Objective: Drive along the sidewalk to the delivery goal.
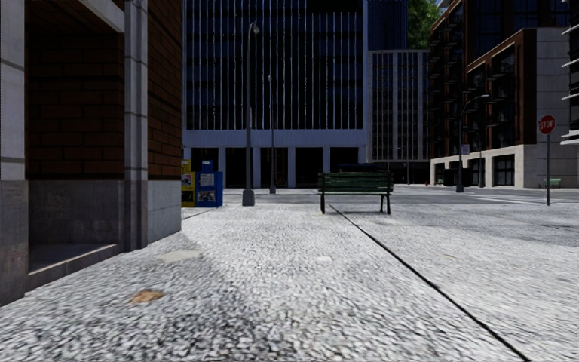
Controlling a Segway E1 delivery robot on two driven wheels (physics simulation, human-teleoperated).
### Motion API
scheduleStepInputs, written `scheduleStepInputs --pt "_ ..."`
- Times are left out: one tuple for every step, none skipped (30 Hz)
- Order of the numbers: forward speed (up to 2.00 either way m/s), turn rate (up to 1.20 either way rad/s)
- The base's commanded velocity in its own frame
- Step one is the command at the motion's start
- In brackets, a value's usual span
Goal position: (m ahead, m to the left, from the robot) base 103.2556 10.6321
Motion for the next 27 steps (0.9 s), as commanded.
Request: scheduleStepInputs --pt "2.00 0.00" --pt "2.00 0.00" --pt "2.00 0.00" --pt "2.00 0.00" --pt "2.00 0.00" --pt "2.00 0.00" --pt "2.00 0.00" --pt "2.00 0.00" --pt "2.00 0.00" --pt "2.00 0.00" --pt "2.00 0.00" --pt "2.00 0.00" --pt "2.00 0.00" --pt "2.00 0.00" --pt "2.00 0.00" --pt "2.00 0.00" --pt "2.00 0.00" --pt "2.00 0.00" --pt "2.00 0.00" --pt "2.00 0.00" --pt "2.00 0.00" --pt "2.00 0.00" --pt "2.00 0.00" --pt "2.00 0.00" --pt "2.00 0.00" --pt "2.00 0.00" --pt "2.00 0.00"
